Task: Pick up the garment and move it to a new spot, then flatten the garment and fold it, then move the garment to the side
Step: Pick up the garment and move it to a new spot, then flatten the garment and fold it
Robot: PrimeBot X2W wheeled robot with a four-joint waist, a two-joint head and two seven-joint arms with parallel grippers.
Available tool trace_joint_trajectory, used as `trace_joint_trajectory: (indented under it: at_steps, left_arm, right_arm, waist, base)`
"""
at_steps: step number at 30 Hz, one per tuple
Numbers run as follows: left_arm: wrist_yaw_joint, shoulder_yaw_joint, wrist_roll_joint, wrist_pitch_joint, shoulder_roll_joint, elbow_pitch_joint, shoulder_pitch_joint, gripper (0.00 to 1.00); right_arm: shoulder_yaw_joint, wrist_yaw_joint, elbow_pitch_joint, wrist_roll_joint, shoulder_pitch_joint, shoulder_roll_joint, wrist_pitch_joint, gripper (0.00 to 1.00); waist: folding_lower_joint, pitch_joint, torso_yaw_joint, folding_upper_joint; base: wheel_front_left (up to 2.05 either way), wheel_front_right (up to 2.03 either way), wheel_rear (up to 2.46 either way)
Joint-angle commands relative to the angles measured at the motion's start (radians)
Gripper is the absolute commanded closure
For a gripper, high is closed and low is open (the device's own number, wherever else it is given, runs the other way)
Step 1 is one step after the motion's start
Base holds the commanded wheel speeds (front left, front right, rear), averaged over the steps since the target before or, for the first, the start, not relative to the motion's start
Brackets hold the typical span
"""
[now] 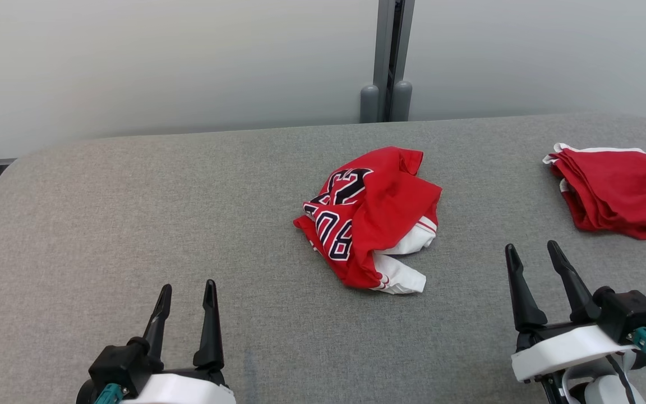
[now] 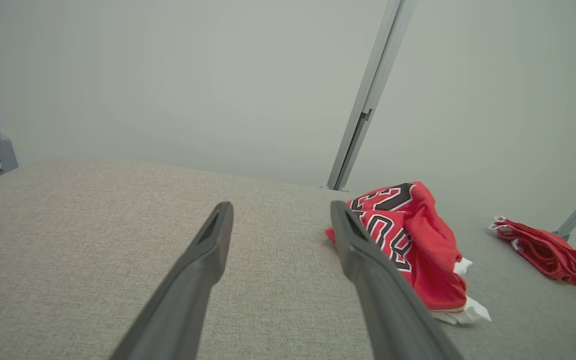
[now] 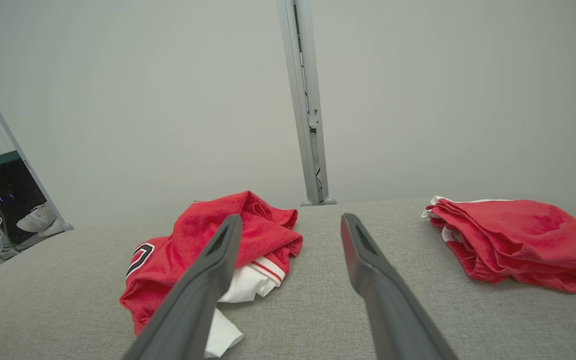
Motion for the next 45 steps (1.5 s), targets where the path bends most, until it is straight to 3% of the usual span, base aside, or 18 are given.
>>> trace_joint_trajectory:
  at_steps: [1,20,25,30,41,42,45]
  left_arm:
    - [-0.005,0.008,0.008,-0.002,0.004,0.003,0.011,0.0]
    - [-0.033,0.019,0.027,-0.002,-0.018,0.027,0.019,0.0]
    - [-0.038,0.015,0.034,-0.002,-0.021,0.026,0.005,0.0]
    - [-0.045,0.013,0.037,-0.002,-0.024,0.022,-0.017,0.0]
    - [-0.048,0.012,0.032,-0.002,-0.034,0.022,-0.043,0.0]
    - [-0.049,0.012,0.031,-0.002,-0.034,0.021,-0.045,0.0]
    - [-0.046,0.01,0.027,-0.002,-0.036,0.018,-0.045,0.0]
  right_arm:
    - [-0.003,0.0,0.004,-0.003,-0.004,-0.005,-0.003,0.0]
    - [0.026,0.0,0.02,-0.006,0.013,-0.005,0.019,0.0]
    - [0.104,0.0,0.053,-0.007,-0.011,-0.005,0.049,0.0]
    - [0.224,0.0,0.127,0.018,-0.054,-0.006,0.067,0.0]
    - [0.245,0.0,0.395,-0.084,-0.216,-0.006,0.066,0.0]
    - [0.242,0.0,0.419,-0.093,-0.23,-0.006,0.069,0.55]
    - [0.24,0.0,0.466,-0.085,-0.273,-0.005,0.055,1.0]
  waist:
    - [0.0,-0.001,0.001,0.0]
    - [0.0,-0.008,0.036,0.0]
    - [0.0,0.012,0.069,0.0]
    - [0.0,0.045,0.12,0.0]
    - [0.0,0.09,0.248,0.0]
    - [0.0,0.092,0.258,0.0]
    - [0.0,0.099,0.286,0.0]
  base:
    - [0.0,0.0,0.0]
    - [0.0,0.0,0.0]
    - [0.0,0.0,0.0]
    - [0.0,0.0,0.0]
    - [0.0,0.0,0.0]
    - [0.0,0.0,0.0]
    - [0.0,0.0,0.0]
